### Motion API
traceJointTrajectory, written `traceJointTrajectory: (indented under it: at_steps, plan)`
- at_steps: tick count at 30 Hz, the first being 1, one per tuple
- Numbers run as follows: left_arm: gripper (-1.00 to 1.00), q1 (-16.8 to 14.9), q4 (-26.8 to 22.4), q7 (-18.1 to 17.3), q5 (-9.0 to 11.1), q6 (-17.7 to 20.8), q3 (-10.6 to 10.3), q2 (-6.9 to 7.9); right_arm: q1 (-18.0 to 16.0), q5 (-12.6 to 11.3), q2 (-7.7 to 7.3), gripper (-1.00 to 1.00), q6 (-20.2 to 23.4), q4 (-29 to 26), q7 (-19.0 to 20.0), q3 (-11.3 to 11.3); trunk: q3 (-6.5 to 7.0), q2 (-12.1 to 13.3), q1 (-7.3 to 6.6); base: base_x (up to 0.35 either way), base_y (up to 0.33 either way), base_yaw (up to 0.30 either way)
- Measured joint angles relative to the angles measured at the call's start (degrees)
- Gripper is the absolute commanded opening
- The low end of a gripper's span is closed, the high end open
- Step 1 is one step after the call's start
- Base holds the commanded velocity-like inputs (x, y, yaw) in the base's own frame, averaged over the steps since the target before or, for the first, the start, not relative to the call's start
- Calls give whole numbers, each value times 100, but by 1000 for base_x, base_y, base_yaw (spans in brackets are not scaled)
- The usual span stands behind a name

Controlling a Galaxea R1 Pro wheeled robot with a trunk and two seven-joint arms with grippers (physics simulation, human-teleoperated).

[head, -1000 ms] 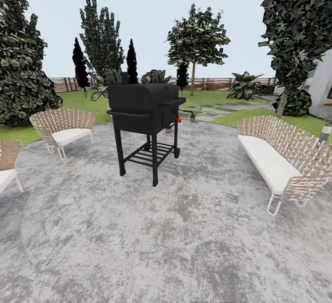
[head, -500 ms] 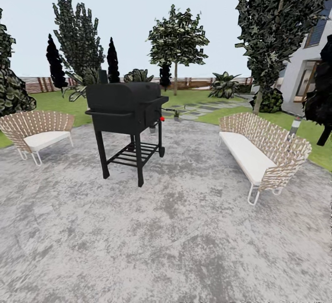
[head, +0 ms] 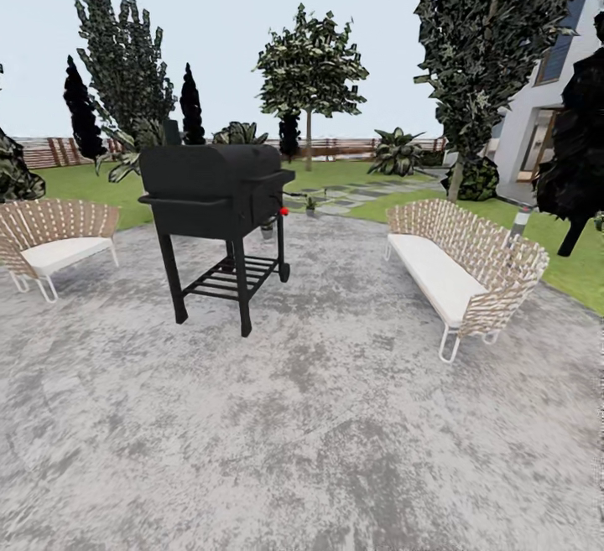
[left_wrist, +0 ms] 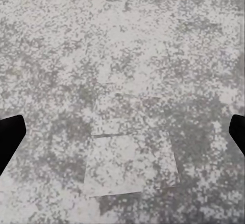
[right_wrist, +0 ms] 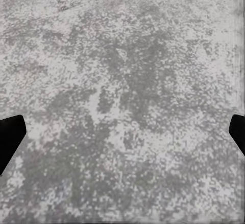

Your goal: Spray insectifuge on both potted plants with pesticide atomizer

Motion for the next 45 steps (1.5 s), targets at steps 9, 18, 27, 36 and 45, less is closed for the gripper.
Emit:
traceJointTrajectory:
  at_steps: [9,18,27,36,45]
  plan:
    - [100,1,-1,2,-4,0,35,0,-1,2,-7,100,-3,2,-1,-9,-224,-361,198,0,0,-180]
    - [100,1,1,3,-7,0,36,1,-1,4,-9,100,-3,2,-1,-10,-457,-722,395,0,0,-23]
    - [100,1,5,3,0,0,37,2,-1,-18,-11,100,-16,-55,-8,-26,-636,-1083,593,0,0,0]
    - [100,1,-10,6,54,0,45,18,-1,-26,-10,100,-82,-67,-8,-48,-798,-1444,791,0,0,0]
    - [100,1,-3,1,174,-1,42,45,-2,-1,-9,100,-82,-36,36,-3,-942,-1767,967,0,0,-1]
